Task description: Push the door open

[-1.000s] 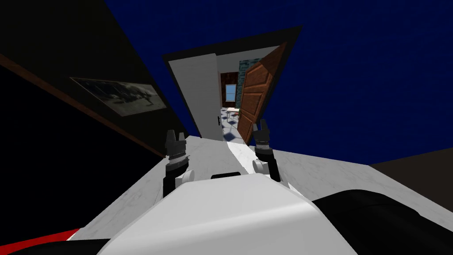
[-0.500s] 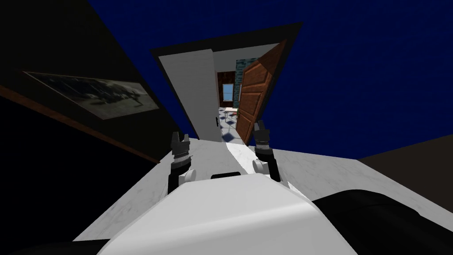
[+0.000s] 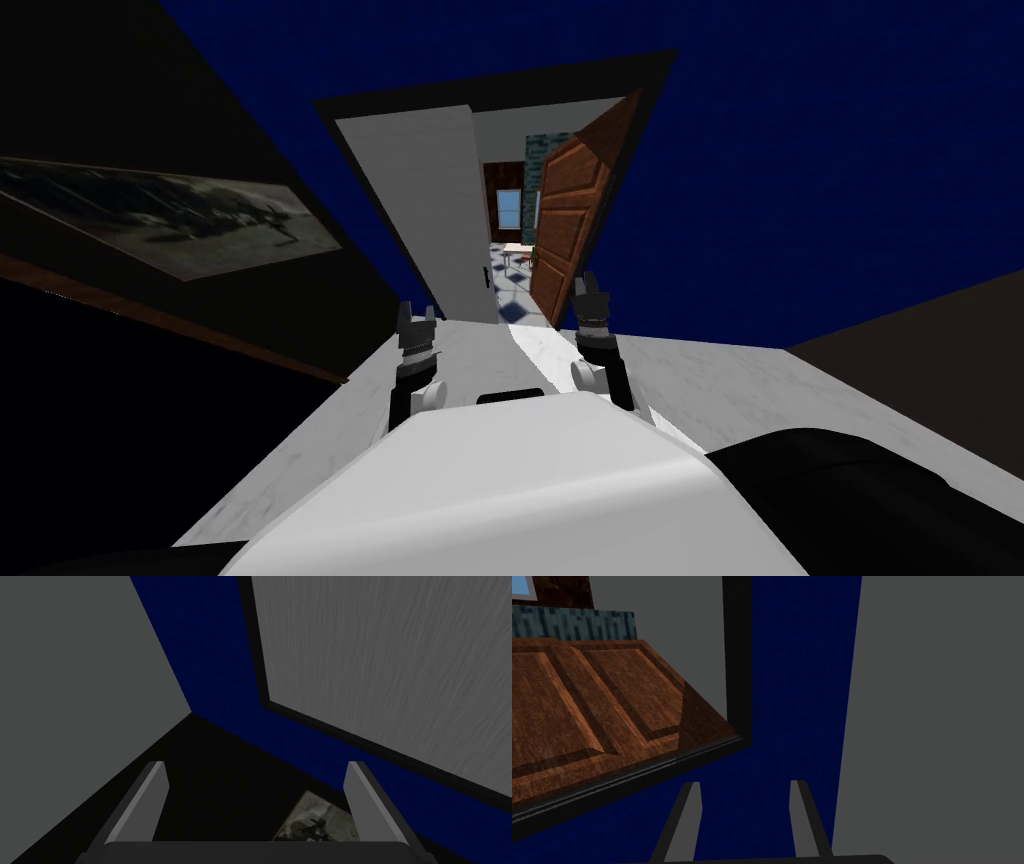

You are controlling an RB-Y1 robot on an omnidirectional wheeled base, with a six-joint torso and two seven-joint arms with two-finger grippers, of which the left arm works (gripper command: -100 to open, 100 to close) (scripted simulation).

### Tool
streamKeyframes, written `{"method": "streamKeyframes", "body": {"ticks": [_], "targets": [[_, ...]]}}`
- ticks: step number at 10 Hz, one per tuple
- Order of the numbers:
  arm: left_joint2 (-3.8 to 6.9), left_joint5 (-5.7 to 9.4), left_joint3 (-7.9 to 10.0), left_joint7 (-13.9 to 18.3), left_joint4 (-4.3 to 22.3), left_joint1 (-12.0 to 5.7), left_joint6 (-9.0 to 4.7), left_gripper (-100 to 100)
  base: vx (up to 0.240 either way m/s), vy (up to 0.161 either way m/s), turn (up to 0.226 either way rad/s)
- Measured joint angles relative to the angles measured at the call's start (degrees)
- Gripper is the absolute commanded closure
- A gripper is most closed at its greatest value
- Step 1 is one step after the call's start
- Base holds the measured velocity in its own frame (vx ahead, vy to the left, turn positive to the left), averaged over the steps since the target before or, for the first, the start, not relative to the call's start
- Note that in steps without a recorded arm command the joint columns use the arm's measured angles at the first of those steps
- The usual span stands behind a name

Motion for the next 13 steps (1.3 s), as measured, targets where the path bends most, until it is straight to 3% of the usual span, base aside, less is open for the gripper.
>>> {"method": "streamKeyframes", "body": {"ticks": [6,13], "targets": [[1.52,3.76,-0.33,6.5,7.7,-3.32,-1.3,-100,0.089,0.044,-0.112],[3.07,8.79,-1.09,15.5,17.8,-6.38,-4.0,-100,0.091,0.058,-0.128]]}}
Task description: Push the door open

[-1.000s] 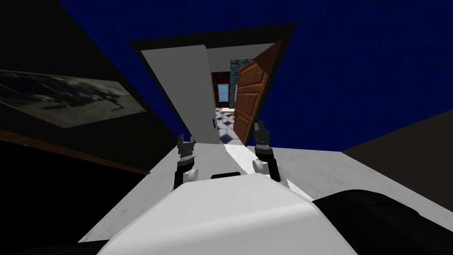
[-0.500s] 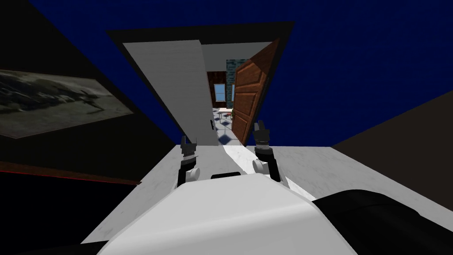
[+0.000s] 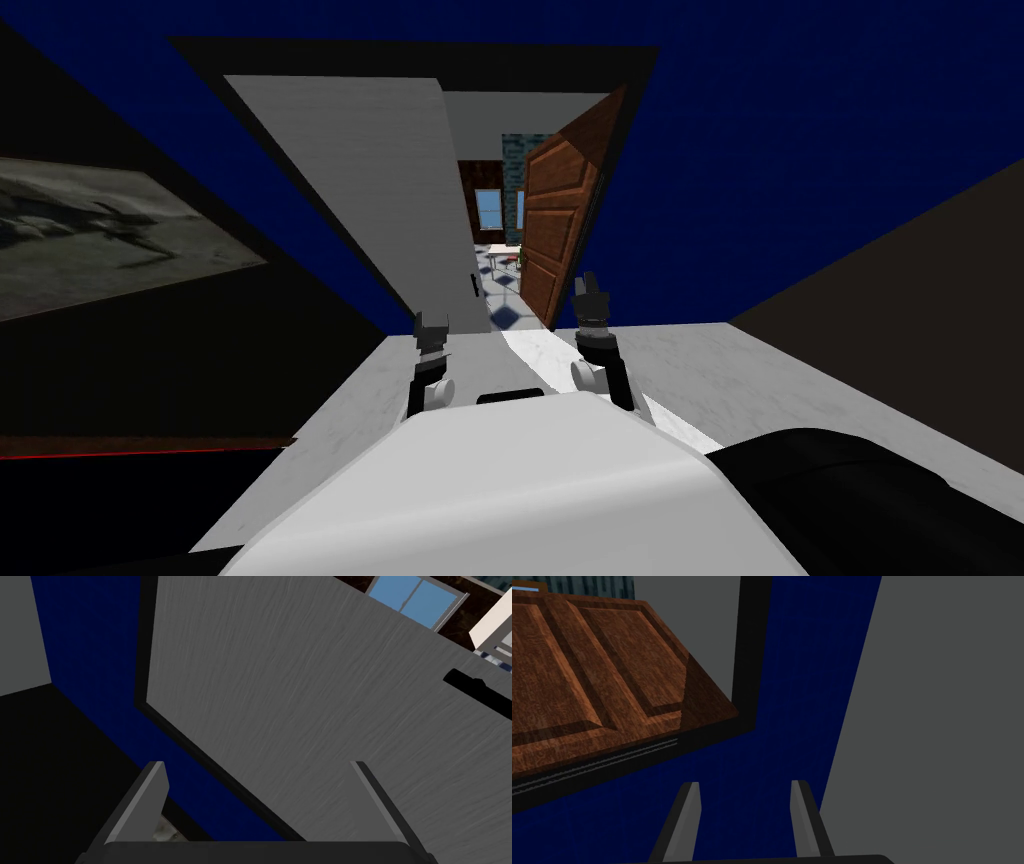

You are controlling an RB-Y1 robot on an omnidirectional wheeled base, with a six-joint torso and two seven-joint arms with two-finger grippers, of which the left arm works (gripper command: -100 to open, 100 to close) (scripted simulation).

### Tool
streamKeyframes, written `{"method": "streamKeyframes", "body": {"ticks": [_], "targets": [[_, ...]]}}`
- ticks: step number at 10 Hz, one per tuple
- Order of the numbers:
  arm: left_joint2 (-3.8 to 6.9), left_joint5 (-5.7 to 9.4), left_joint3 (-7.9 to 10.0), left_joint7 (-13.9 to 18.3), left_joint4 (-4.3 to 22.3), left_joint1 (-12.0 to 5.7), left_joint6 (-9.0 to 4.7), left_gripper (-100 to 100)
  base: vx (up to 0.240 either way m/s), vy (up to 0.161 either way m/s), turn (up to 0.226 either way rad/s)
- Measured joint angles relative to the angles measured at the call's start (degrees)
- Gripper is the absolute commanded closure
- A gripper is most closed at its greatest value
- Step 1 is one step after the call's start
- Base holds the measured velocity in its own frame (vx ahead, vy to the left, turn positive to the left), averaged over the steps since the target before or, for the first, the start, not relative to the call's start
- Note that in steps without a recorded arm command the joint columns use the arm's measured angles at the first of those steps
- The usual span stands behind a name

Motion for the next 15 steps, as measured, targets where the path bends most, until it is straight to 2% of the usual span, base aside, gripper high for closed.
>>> {"method": "streamKeyframes", "body": {"ticks": [4,7,10,11,15], "targets": [[0.26,3.0,-0.33,5.1,6.7,-3.11,-1.03,-100,0.082,0.063,-0.13],[0.48,4.85,-0.76,8.6,10.3,-4.06,-2.08,-100,0.061,0.048,-0.081],[0.7,6.93,-0.78,11.9,14.8,-6.15,-2.71,-100,0.063,0.068,-0.138],[0.47,7.57,-1.09,13.2,16.3,-6.5,-3.19,-100,0.084,0.076,-0.125],[0.75,9.95,-1.35,17.5,21.5,-8.41,-4.54,-100,0.058,0.053,-0.1]]}}
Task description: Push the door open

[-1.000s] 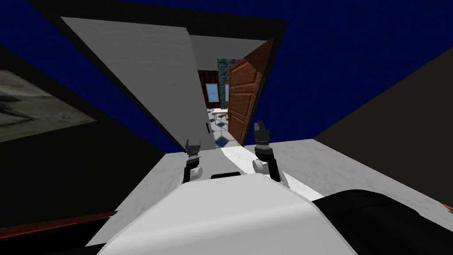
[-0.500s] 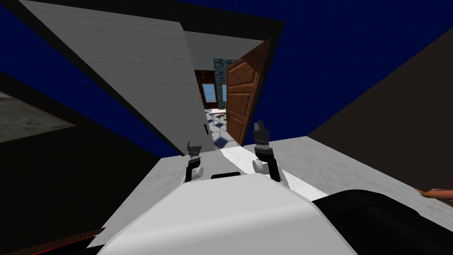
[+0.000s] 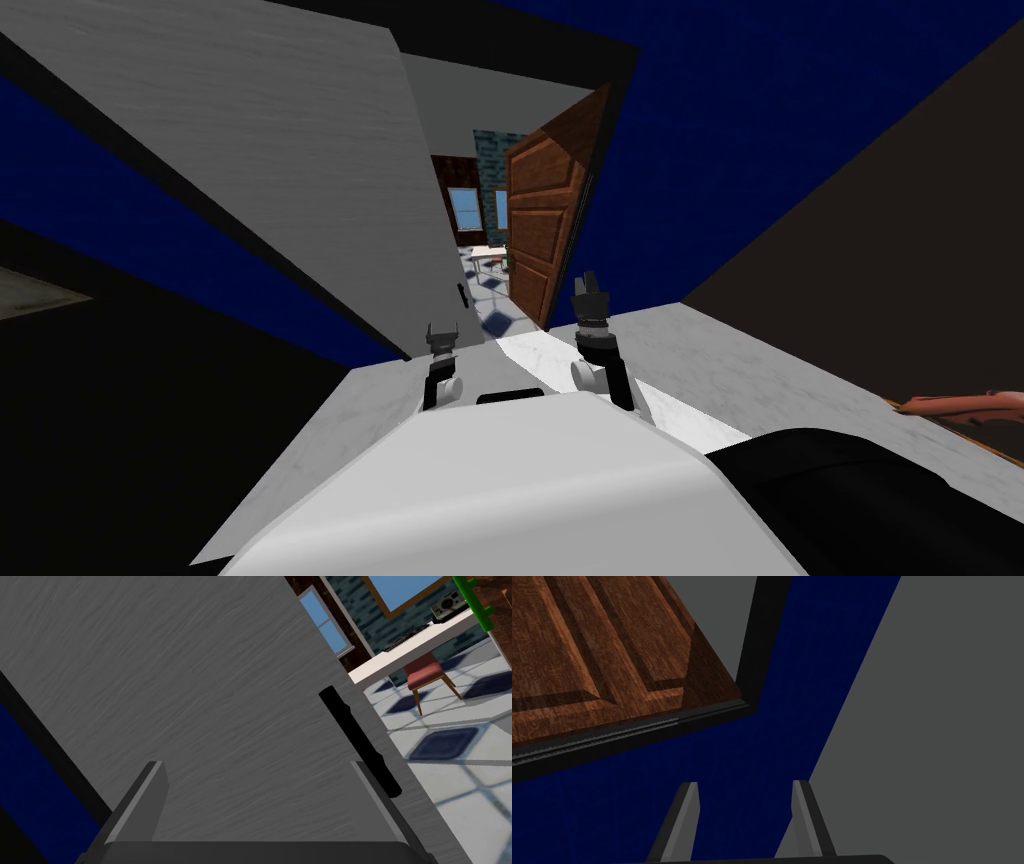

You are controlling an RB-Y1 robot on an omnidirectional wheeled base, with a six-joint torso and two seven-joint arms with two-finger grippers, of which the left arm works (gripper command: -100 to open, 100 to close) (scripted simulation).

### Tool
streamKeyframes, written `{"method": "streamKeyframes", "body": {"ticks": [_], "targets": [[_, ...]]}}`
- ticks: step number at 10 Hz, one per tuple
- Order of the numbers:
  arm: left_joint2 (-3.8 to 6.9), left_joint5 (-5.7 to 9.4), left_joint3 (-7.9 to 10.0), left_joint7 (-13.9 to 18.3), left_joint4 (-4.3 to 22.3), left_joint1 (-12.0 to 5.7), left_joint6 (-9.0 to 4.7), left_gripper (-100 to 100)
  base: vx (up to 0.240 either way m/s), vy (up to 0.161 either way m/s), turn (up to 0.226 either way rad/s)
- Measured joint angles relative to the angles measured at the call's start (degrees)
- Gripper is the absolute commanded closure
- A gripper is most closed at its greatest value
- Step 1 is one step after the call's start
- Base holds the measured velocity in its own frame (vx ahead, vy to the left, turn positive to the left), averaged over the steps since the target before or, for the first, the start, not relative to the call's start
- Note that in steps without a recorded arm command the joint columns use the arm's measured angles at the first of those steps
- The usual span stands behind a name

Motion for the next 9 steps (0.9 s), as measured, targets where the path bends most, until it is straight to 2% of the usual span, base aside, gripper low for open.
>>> {"method": "streamKeyframes", "body": {"ticks": [4,6,9], "targets": [[-0.15,2.99,-0.34,5.2,6.4,-2.57,-1.34,-100,0.075,0.077,-0.126],[-0.4,4.41,-0.6,7.6,8.5,-3.14,-1.56,-100,0.069,0.079,-0.126],[-0.55,6.49,-0.9,11.5,13.5,-5.02,-2.92,-100,0.072,0.086,-0.116]]}}
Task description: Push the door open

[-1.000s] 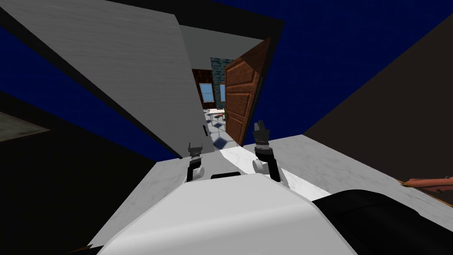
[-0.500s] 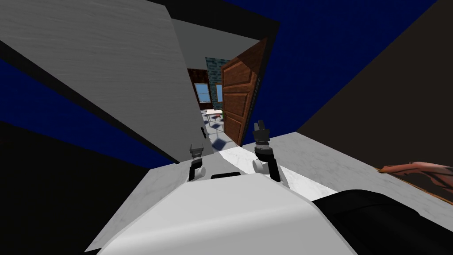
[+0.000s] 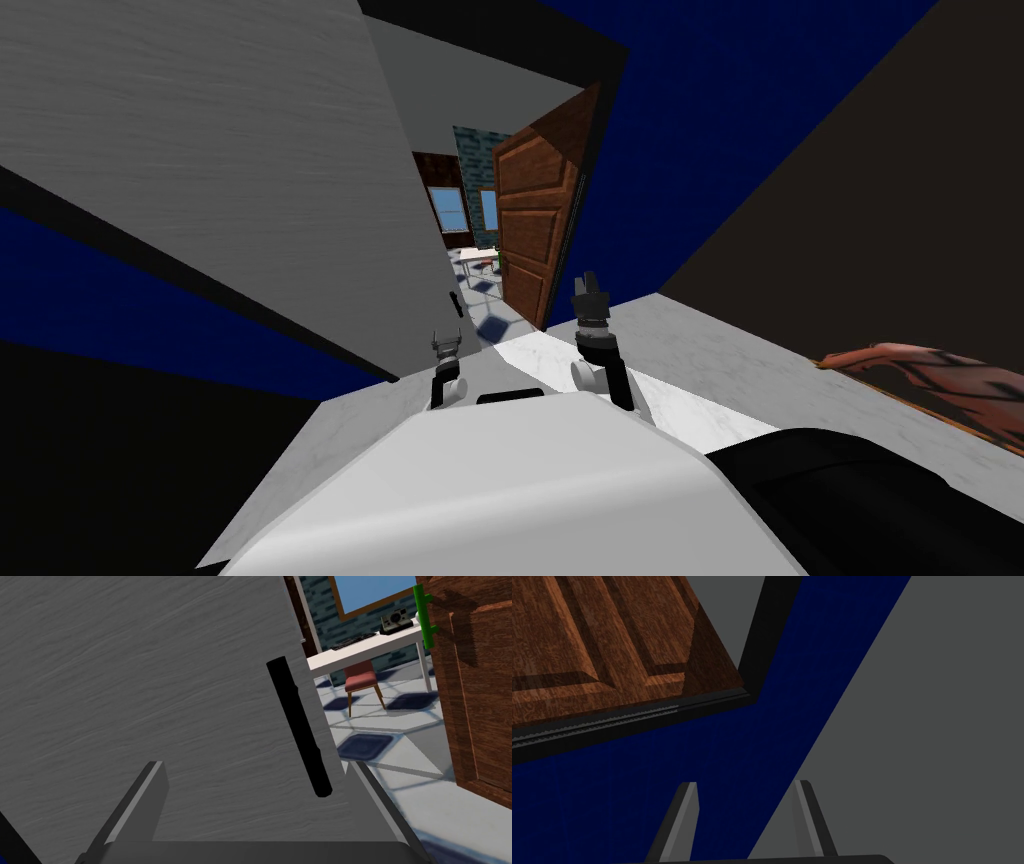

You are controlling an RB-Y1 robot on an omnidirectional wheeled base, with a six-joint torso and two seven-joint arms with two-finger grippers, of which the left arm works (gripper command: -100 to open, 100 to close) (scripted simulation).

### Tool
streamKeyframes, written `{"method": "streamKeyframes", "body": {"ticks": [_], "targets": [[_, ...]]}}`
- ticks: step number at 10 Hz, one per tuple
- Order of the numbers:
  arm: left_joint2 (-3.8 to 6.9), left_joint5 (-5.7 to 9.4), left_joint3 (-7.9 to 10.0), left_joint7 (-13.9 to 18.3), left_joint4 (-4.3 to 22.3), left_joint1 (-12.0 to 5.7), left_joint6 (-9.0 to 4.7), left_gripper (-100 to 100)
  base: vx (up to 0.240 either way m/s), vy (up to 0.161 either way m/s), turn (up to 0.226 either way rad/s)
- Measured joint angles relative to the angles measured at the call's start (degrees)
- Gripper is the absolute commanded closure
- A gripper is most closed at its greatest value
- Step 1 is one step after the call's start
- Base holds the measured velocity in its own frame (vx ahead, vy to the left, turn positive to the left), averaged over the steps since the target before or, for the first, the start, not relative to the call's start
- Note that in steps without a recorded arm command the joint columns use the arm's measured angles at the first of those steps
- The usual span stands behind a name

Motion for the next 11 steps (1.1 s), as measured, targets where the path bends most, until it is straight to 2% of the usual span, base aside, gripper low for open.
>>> {"method": "streamKeyframes", "body": {"ticks": [1,4,7,11], "targets": [[-0.19,0.63,-0.1,1.2,1.8,-0.79,-0.48,-100,0.06,0.086,-0.113],[-0.59,2.69,-0.16,4.3,5.0,-2.23,-0.66,-100,0.064,0.066,-0.102],[-1.05,4.62,-0.57,8.2,10.6,-4.27,-2.28,-100,0.064,0.087,-0.132],[-1.99,7.28,-0.87,12.6,15.0,-5.84,-2.95,-100,0.063,0.088,-0.091]]}}
